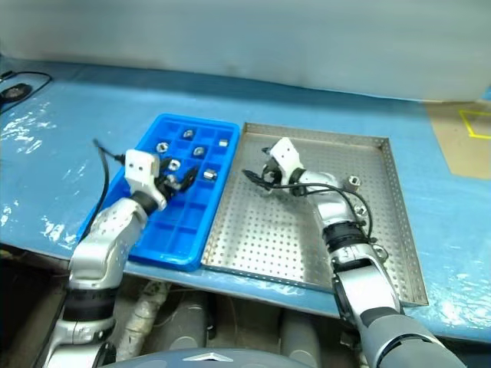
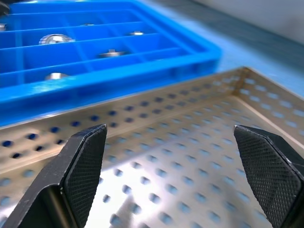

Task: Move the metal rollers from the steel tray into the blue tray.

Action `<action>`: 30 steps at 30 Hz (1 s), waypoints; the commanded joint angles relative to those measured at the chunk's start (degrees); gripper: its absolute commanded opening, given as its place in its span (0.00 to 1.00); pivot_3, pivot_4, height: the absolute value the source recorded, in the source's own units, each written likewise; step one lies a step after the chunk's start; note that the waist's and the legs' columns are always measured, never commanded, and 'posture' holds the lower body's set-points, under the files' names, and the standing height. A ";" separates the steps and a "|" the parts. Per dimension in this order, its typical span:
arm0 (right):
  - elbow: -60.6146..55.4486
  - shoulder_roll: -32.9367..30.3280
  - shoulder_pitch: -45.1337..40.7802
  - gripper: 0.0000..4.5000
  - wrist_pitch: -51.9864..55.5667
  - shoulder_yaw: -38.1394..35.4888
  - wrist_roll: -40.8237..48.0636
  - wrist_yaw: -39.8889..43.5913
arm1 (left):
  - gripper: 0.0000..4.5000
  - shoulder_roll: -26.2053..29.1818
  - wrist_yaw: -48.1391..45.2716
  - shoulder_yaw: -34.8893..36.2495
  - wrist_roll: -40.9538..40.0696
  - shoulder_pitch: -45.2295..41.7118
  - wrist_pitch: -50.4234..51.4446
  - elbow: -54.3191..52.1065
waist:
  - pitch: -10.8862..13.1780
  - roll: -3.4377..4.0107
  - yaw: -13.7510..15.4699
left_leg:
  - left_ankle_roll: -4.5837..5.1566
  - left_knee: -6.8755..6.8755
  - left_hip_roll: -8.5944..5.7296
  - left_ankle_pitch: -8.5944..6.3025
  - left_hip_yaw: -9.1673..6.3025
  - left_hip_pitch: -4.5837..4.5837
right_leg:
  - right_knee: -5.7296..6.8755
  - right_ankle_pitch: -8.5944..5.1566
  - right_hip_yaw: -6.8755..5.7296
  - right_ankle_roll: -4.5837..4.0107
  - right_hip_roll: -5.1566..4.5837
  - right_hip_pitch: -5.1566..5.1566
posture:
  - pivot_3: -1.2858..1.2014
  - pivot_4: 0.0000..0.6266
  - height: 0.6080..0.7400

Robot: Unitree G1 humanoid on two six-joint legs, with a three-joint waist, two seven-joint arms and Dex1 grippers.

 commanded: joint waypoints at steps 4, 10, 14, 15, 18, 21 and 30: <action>-14.32 -6.29 7.38 1.00 5.66 -6.14 1.41 -4.49 | 0.93 -2.06 -6.35 -3.64 0.79 -9.59 -10.03 15.66 | -0.01 -0.01 -2.24 | 0.01 0.09 -0.03 0.02 0.01 0.03 | 0.08 0.01 0.08 0.01 0.00 0.01 | 0.38 0.24 1.00; -19.55 -7.46 10.87 1.00 8.80 -6.95 1.65 -6.23 | 0.93 -3.74 -5.86 -3.51 1.54 -11.82 -13.65 20.56 | -0.01 -0.01 -6.24 | 0.03 0.10 0.12 0.02 0.02 0.08 | 0.09 0.01 0.17 0.00 0.07 -0.04 | 0.38 0.24 1.00; -17.02 -5.30 7.93 1.00 8.01 -5.66 1.53 -6.44 | 0.93 -3.33 -4.40 -1.97 1.06 -11.20 -12.97 19.26 | 0.00 -0.01 -6.98 | 0.03 0.12 0.17 0.02 0.02 0.08 | 0.11 0.03 0.17 -0.03 0.10 -0.07 | 0.40 0.24 1.00; -16.04 -4.48 6.98 1.00 7.57 -5.11 1.45 -6.16 | 0.93 -3.43 -4.12 -1.40 0.32 -10.75 -12.36 18.44 | 0.00 -0.01 -6.99 | 0.03 0.13 0.17 0.02 0.02 0.08 | 0.12 0.04 0.17 -0.05 0.10 -0.08 | 0.41 0.24 1.00; -14.24 -1.57 4.46 1.00 7.95 -3.85 3.14 -3.38 | 0.93 -5.70 -4.30 1.86 -7.22 -9.37 -7.33 13.74 | 0.00 -0.01 -6.44 | 0.03 0.14 0.19 0.02 0.03 0.06 | 0.12 0.05 0.14 -0.07 0.10 -0.08 | 0.42 0.24 1.00; -17.43 2.01 3.29 1.00 15.49 -4.09 11.48 3.29 | 0.93 -9.56 -2.97 7.31 -19.83 -9.08 0.60 8.86 | 0.00 -0.02 -5.09 | 0.07 0.13 0.20 0.00 0.04 -0.05 | 0.07 0.03 0.07 -0.10 0.08 -0.08 | 0.44 0.24 1.00; -23.31 5.64 1.53 1.00 30.54 -2.13 22.08 9.96 | 0.93 -12.77 -2.22 8.79 -39.55 -8.41 16.56 0.33 | 0.01 -0.02 -2.02 | 0.09 0.10 0.17 -0.02 0.06 -0.03 | 0.09 -0.04 -0.01 -0.22 0.05 -0.05 | 0.46 0.24 1.00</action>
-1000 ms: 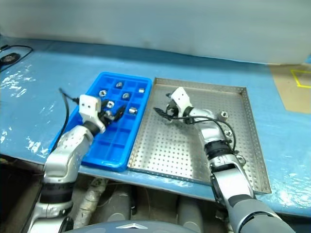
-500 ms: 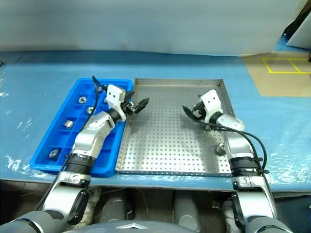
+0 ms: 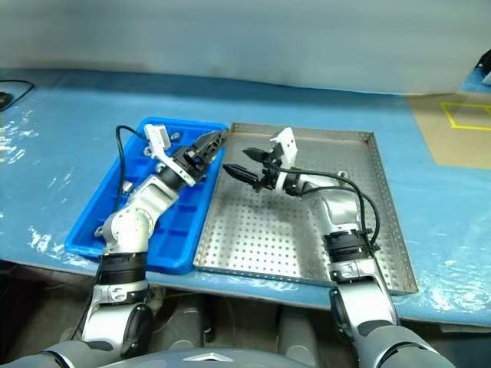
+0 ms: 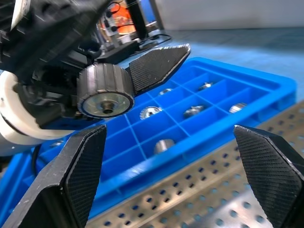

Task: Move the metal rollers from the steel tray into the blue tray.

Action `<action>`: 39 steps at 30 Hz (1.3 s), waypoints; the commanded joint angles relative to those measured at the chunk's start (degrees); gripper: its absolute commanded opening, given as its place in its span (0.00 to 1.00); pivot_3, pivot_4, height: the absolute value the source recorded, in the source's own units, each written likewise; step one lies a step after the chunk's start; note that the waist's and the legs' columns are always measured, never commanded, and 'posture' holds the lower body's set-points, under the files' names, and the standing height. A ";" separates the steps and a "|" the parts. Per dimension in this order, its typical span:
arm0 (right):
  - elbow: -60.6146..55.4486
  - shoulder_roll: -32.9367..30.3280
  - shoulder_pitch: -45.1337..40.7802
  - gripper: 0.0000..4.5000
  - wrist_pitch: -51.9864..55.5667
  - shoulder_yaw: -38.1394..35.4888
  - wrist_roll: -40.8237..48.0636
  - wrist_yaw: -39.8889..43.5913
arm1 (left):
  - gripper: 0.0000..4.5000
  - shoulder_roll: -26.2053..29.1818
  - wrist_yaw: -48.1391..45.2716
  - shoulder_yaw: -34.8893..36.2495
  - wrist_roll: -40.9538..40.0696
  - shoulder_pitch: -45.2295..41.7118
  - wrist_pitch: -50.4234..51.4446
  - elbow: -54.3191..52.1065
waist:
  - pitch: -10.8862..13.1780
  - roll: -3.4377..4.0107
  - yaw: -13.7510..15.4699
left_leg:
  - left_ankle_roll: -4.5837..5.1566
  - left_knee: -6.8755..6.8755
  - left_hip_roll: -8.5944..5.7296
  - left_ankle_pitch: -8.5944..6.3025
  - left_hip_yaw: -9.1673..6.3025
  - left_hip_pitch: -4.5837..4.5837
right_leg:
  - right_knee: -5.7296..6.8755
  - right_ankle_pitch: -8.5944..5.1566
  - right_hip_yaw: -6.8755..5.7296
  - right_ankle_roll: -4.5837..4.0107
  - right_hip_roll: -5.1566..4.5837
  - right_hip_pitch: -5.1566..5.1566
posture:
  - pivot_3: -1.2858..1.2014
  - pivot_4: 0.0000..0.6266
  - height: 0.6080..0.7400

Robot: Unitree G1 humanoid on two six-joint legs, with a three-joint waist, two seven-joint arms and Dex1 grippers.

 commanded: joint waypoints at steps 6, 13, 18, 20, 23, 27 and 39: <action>-6.49 2.45 -0.77 1.00 8.41 -2.22 10.22 2.13 | 0.93 1.35 -0.86 -2.82 -4.76 0.81 5.64 -3.51 | 0.00 0.00 0.14 | -0.26 -0.25 0.08 0.16 -0.01 0.13 | 0.00 0.00 -0.01 0.01 0.02 -0.01 | 0.45 0.24 1.00; -9.21 3.17 0.28 1.00 14.51 -5.25 17.39 1.79 | 0.93 2.39 -2.17 -4.87 -2.49 0.76 4.39 -2.76 | 0.00 -0.01 0.18 | -0.35 -0.44 0.08 0.22 -0.02 0.15 | -0.07 0.00 -0.02 0.01 0.08 -0.05 | 0.45 0.24 1.00; -9.59 2.89 0.34 1.00 15.43 -4.67 17.71 1.63 | 0.93 2.33 -2.53 -5.64 -2.35 0.59 4.18 -2.58 | 0.00 -0.01 0.16 | -0.40 -0.43 0.08 0.25 -0.03 0.19 | -0.03 0.00 -0.01 0.01 0.07 -0.05 | 0.45 0.24 1.00; -9.64 2.77 0.55 1.00 15.30 -3.65 17.00 1.90 | 0.93 2.17 -2.57 -5.73 -2.09 0.30 3.60 -2.33 | 0.01 -0.01 0.16 | -0.43 -0.43 0.09 0.27 -0.02 0.22 | -0.01 0.00 -0.01 0.01 0.08 -0.05 | 0.45 0.24 1.00; -9.62 2.47 0.83 0.86 15.21 -2.64 16.42 2.31 | 0.94 1.97 -2.27 -5.36 -1.58 -0.25 2.17 -1.69 | 0.00 -0.01 0.19 | -0.44 -0.44 0.08 0.28 -0.02 0.22 | -0.01 0.00 0.00 0.01 0.08 -0.05 | 0.45 0.24 1.00; -9.49 2.07 0.95 0.57 14.88 -1.70 15.77 2.86 | 0.94 1.11 -1.45 -4.35 -0.20 -1.03 -1.42 -0.89 | 0.01 -0.01 0.27 | -0.45 -0.44 0.07 0.29 -0.03 0.20 | -0.02 0.00 0.00 0.01 0.08 -0.04 | 0.45 0.24 1.00; -4.22 5.32 -2.70 0.26 11.68 -3.78 15.44 1.28 | 0.94 -0.23 10.31 2.18 14.67 -3.01 -24.62 1.92 | 0.00 -0.01 0.32 | -0.57 -0.43 0.43 0.36 -0.08 0.22 | -0.01 0.04 -0.05 -0.05 0.41 -0.03 | 0.50 0.24 1.00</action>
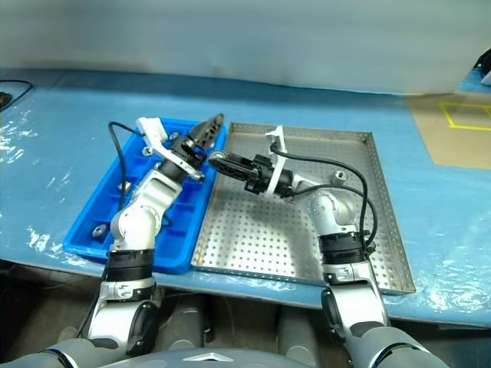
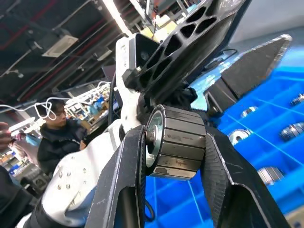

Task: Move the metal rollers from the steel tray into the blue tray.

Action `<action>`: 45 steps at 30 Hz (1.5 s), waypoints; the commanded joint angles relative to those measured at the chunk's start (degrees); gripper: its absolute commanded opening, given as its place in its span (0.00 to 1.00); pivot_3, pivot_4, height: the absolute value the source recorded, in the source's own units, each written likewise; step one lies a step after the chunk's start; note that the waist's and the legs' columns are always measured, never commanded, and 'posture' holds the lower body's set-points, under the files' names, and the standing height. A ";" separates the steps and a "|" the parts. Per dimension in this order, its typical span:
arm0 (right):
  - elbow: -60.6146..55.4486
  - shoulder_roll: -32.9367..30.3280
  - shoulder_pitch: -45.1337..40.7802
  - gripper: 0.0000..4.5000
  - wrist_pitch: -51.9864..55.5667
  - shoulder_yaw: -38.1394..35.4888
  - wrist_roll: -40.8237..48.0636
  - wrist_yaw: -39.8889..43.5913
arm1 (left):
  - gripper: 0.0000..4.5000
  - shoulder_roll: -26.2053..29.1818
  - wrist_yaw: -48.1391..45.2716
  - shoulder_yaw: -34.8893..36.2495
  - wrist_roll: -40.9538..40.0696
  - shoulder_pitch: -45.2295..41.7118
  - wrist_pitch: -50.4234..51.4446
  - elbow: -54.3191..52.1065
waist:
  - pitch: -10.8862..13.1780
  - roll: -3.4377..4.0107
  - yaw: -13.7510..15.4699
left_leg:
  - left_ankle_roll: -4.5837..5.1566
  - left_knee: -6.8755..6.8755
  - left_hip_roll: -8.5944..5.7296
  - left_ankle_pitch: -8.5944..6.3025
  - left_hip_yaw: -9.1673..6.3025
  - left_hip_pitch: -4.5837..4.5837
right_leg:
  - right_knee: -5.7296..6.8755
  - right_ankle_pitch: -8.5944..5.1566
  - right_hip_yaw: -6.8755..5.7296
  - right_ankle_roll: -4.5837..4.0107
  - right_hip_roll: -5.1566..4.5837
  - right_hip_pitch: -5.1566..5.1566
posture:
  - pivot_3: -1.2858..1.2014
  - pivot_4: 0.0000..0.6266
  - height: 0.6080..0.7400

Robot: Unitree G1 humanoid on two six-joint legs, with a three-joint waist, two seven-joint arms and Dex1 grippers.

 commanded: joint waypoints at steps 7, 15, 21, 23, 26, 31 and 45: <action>10.89 6.11 -7.96 0.26 -6.85 2.99 -2.95 3.04 | 0.94 5.25 7.34 3.26 11.89 6.22 -11.84 -9.47 | 0.00 0.00 0.67 | -0.09 -0.05 0.09 0.05 -0.13 -0.06 | -0.01 -0.01 -0.14 -0.08 0.07 -0.02 | 0.57 0.24 1.00; 29.63 13.94 -15.46 0.26 -23.67 11.51 -17.30 3.29 | 0.94 14.13 12.45 6.17 23.43 20.63 -11.97 -20.82 | 0.00 0.00 3.78 | -0.33 -0.27 0.35 0.17 -0.37 -0.14 | 0.04 -0.18 -0.50 -0.36 0.28 -0.06 | 0.65 0.24 1.00; 40.31 17.46 -19.23 0.26 -33.82 12.98 -23.75 3.09 | 0.94 15.59 15.25 6.28 29.61 30.00 -10.94 -27.39 | 0.01 -0.01 7.08 | -0.40 -0.36 0.35 0.20 -0.51 -0.22 | 0.03 -0.20 -0.58 -0.39 0.24 -0.03 | 0.69 0.24 1.00; 41.29 17.91 -19.40 0.26 -35.83 13.96 -25.23 4.50 | 0.94 15.14 15.10 6.04 29.57 32.24 -10.62 -29.28 | 0.01 -0.01 7.97 | -0.40 -0.37 0.35 0.20 -0.54 -0.22 | 0.04 -0.20 -0.56 -0.39 0.24 -0.04 | 0.69 0.24 1.00; 41.73 18.46 -18.98 0.26 -36.71 14.83 -26.36 6.59 | 0.94 14.89 15.27 6.39 29.58 33.24 -10.44 -29.99 | 0.01 0.00 8.57 | -0.44 -0.38 0.39 0.22 -0.74 -0.31 | 0.07 -0.20 -0.49 -0.41 0.29 -0.04 | 0.69 0.24 1.00; 41.08 19.11 -17.64 0.26 -36.50 16.30 -27.78 8.00 | 0.94 14.99 15.42 6.26 29.47 31.03 -10.37 -28.71 | 0.01 0.00 9.15 | -0.57 -0.38 0.58 0.30 -0.86 -0.30 | 0.12 -0.15 -0.51 -0.53 0.54 -0.06 | 0.67 0.24 1.00; 45.58 21.98 -18.45 0.26 -41.15 17.01 -32.00 -3.68 | 0.94 12.68 18.70 7.40 31.86 32.24 -11.17 -30.16 | 0.00 -0.01 9.41 | -0.76 -0.39 0.70 0.41 -0.87 -0.47 | 0.14 -0.17 -0.55 -0.67 0.65 -0.24 | 0.70 0.24 1.00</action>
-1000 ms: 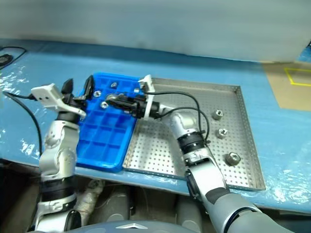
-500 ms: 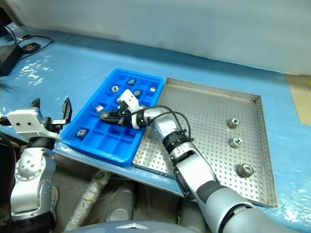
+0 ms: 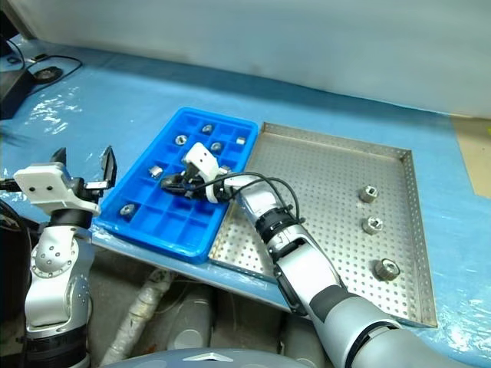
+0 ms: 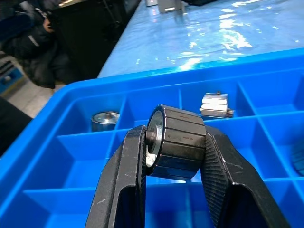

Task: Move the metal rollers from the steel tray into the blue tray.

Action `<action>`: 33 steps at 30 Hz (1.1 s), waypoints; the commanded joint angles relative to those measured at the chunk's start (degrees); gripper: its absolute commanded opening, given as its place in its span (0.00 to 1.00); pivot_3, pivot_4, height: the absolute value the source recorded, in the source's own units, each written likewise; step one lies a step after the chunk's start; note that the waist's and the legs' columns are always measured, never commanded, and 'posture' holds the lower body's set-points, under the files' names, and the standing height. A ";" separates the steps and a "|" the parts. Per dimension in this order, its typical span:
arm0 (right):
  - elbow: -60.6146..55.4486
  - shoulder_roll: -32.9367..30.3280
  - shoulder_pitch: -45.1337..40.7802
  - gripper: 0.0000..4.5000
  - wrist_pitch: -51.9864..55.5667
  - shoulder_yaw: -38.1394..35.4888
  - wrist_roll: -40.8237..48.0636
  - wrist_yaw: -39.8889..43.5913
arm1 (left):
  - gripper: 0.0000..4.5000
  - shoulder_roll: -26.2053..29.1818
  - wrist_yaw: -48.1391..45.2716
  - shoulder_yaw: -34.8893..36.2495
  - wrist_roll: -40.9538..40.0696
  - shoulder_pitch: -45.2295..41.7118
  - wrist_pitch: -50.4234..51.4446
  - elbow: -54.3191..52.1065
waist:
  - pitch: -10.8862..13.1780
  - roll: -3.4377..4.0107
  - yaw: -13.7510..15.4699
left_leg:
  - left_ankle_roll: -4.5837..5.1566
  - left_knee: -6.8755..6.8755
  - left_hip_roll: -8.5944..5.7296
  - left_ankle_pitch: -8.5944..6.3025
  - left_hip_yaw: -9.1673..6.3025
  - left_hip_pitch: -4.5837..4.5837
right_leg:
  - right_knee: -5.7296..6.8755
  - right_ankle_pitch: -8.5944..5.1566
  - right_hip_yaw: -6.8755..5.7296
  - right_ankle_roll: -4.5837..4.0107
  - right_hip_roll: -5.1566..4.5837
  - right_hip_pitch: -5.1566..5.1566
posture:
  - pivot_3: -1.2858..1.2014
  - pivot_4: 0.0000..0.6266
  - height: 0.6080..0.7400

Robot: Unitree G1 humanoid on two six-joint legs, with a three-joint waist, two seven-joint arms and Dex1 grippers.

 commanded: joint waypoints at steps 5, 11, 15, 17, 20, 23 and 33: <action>2.76 8.93 -1.79 0.26 -3.18 2.43 -1.58 0.97 | 0.94 -1.32 2.25 2.19 1.66 4.20 -0.47 -6.14 | 0.00 0.00 0.53 | 0.00 0.00 0.01 0.00 -0.19 -0.22 | -0.02 0.00 -0.15 -0.01 0.00 -0.07 | 0.71 0.24 1.00; 2.50 10.09 -0.79 0.26 -4.72 6.18 -3.58 2.95 | 0.94 -2.69 3.99 2.99 1.27 4.37 -0.06 -5.74 | -0.04 0.07 0.55 | -0.05 0.00 0.03 0.03 -0.52 -0.31 | 0.06 -0.05 -0.35 -0.10 0.05 -0.08 | 0.71 0.24 1.00; 2.55 9.29 -0.77 0.46 -5.27 6.41 -4.13 1.28 | 0.94 -2.32 2.64 1.10 0.98 2.02 -0.31 -2.91 | -0.07 0.11 0.52 | -0.09 0.00 0.04 0.05 -0.56 -0.32 | 0.11 -0.06 -0.38 -0.12 0.06 -0.10 | 0.68 0.24 1.00; 1.74 8.55 -0.73 0.60 -4.13 5.25 -2.99 1.65 | 0.94 -2.16 1.61 0.19 0.60 0.34 -0.79 -0.89 | -0.07 0.12 0.15 | -0.10 0.00 0.03 0.06 -0.56 -0.30 | 0.19 -0.06 -0.37 -0.13 0.06 -0.11 | 0.66 0.24 1.00; -0.63 5.25 -0.23 0.67 -3.54 2.75 -1.88 0.11 | 0.94 -2.55 -0.10 -1.18 -0.97 -4.69 -1.76 4.99 | -0.06 0.14 -0.07 | -0.19 0.01 0.03 0.11 -0.56 -0.33 | 0.35 -0.04 -0.35 -0.15 0.06 -0.22 | 0.62 0.24 1.00; -3.28 1.32 0.76 0.67 -2.53 -0.16 -1.03 -1.95 | 0.94 -2.51 -3.50 -3.60 -2.13 -10.70 -3.84 11.66 | -0.05 0.16 -0.34 | -0.38 0.10 0.04 0.24 -0.55 -0.51 | 0.60 -0.01 -0.35 -0.22 0.07 -0.48 | 0.57 0.24 1.00; -21.45 -17.59 13.55 0.67 4.30 -11.29 -2.08 -12.58 | 0.94 -6.48 -26.17 -13.29 -11.14 -30.43 -5.64 37.21 | -0.08 0.10 -5.22 | -0.62 0.80 -0.21 0.42 -0.42 -0.54 | 0.79 0.17 -0.14 0.01 -0.07 -0.14 | 0.39 0.24 1.00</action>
